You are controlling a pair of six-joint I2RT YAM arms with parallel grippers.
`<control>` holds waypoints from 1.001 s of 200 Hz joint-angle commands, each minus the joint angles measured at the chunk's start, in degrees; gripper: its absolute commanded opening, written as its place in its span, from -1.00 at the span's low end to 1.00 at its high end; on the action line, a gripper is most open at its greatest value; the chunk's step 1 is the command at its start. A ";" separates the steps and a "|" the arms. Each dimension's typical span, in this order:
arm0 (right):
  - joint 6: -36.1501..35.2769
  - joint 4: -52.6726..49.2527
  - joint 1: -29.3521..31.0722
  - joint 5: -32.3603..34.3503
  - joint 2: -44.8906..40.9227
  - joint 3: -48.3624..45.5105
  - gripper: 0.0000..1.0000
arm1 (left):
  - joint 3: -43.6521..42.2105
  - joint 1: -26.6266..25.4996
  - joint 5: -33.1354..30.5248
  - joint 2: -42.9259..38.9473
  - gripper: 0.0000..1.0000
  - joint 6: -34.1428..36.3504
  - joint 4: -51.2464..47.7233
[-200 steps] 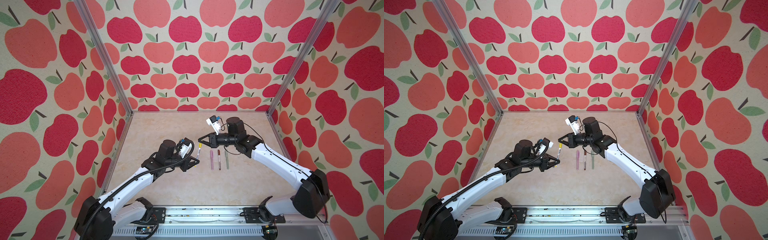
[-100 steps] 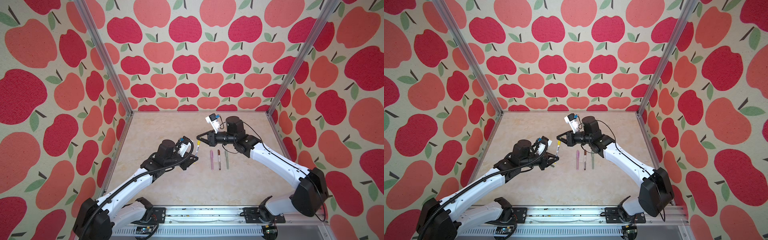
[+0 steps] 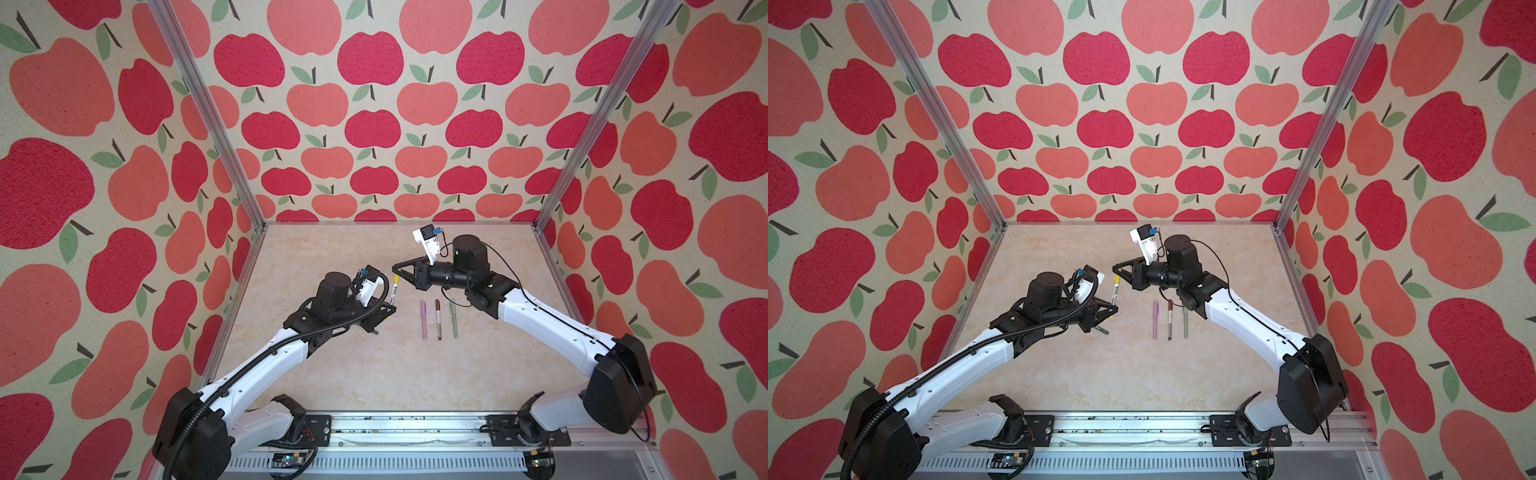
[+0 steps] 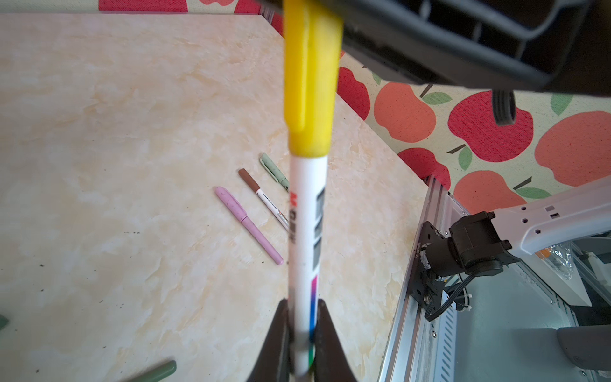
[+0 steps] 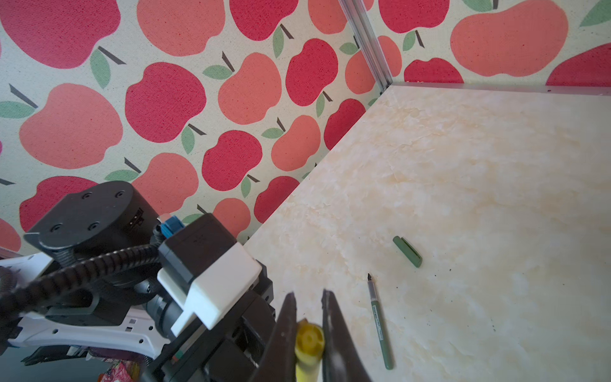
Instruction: Insert the pens into the pen caps
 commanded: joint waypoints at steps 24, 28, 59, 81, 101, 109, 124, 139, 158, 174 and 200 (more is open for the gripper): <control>1.76 -12.66 4.43 -6.43 3.24 -7.22 -1.00 | 9.59 3.10 -2.60 0.38 -1.00 0.02 24.22; 1.94 -12.47 4.51 -6.44 3.36 -7.51 -1.00 | 9.70 3.20 -2.52 0.49 -1.00 0.02 24.45; 2.79 -11.18 5.04 -6.13 3.71 -9.34 -1.00 | 10.78 3.77 -2.40 1.28 -1.00 0.63 25.68; 3.22 -10.39 5.39 -6.01 4.17 -10.25 -1.00 | 11.44 4.23 -2.08 1.98 -1.00 0.63 27.01; 3.53 -9.92 5.65 -5.95 4.59 -10.85 -1.00 | 12.31 4.48 -1.81 2.55 -1.00 0.63 27.58; 3.76 -9.50 5.66 -6.03 4.83 -11.22 -1.00 | 12.57 4.58 -1.81 2.70 -1.00 0.65 27.81; 4.30 -8.70 5.83 -6.05 5.07 -11.84 -1.00 | 13.06 4.75 -1.64 3.03 -1.00 0.69 27.94; 4.99 -7.85 5.99 -6.20 5.39 -12.34 -1.00 | 13.54 4.83 -1.54 3.15 -1.00 0.72 27.94; 5.71 -7.00 6.40 -6.21 5.62 -12.88 -1.00 | 13.68 5.01 -1.46 3.15 -1.00 0.72 27.94; 5.85 -6.74 6.79 -6.12 5.84 -13.13 -1.00 | 13.60 5.22 -1.46 2.99 -1.00 0.72 27.94; 6.09 -6.78 7.01 -6.06 6.18 -12.97 -1.00 | 13.71 5.36 -1.54 2.60 -1.00 0.72 27.72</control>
